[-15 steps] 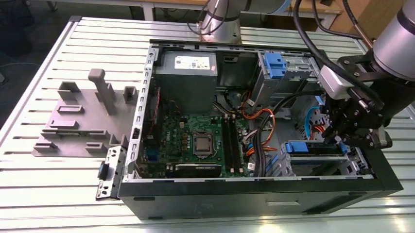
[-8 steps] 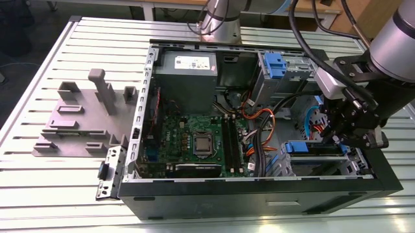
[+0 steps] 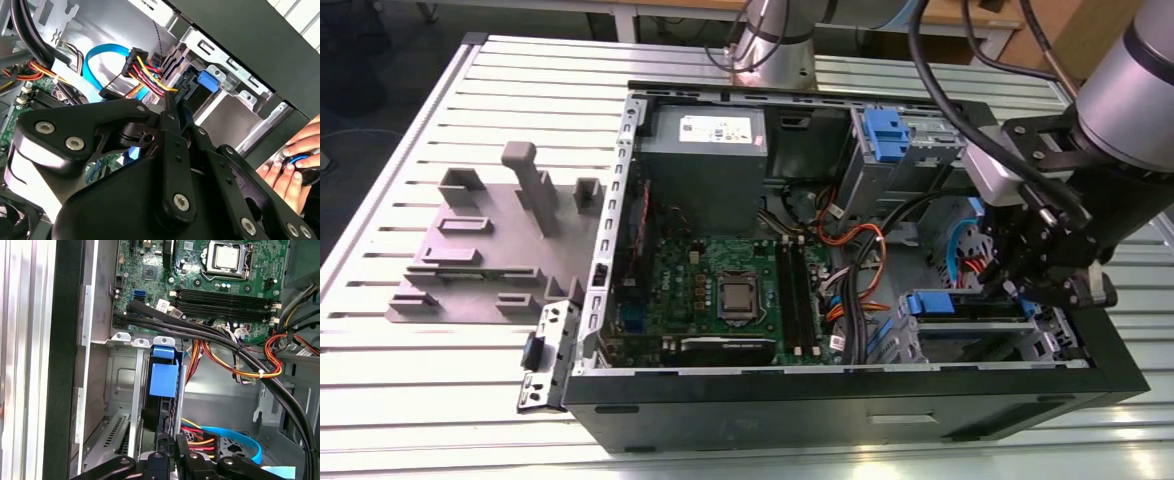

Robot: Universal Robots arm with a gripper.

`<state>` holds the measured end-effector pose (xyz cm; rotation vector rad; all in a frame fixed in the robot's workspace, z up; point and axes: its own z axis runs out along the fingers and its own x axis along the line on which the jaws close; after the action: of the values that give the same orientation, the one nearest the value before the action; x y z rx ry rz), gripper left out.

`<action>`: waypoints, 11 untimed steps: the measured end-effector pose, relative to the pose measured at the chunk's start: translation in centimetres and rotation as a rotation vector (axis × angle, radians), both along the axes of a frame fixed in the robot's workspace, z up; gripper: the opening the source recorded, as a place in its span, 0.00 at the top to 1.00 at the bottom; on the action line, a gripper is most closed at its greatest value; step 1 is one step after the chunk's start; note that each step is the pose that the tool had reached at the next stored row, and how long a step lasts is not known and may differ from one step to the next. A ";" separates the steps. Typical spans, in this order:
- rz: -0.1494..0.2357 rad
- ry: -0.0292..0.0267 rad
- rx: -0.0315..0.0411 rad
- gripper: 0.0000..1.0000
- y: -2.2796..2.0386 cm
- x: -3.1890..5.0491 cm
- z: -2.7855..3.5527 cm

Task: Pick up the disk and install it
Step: 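Insert the first disk wire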

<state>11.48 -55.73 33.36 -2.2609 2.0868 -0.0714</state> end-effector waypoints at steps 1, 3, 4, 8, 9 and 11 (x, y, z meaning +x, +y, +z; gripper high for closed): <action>-0.006 0.0000 0.0001 0.82 -0.04 0.00 0.00; -0.018 0.0000 0.0000 0.82 -0.10 0.00 0.00; -0.023 0.0000 0.0000 0.82 -0.12 0.00 0.00; -0.028 -0.0007 0.0000 0.82 -0.14 0.01 0.00; -0.028 -0.0024 0.0001 0.82 -0.16 0.00 -0.02; -0.028 -0.0030 0.0000 0.82 -0.18 0.00 -0.03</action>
<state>11.48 -55.91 33.33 -2.2303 2.1174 -0.0761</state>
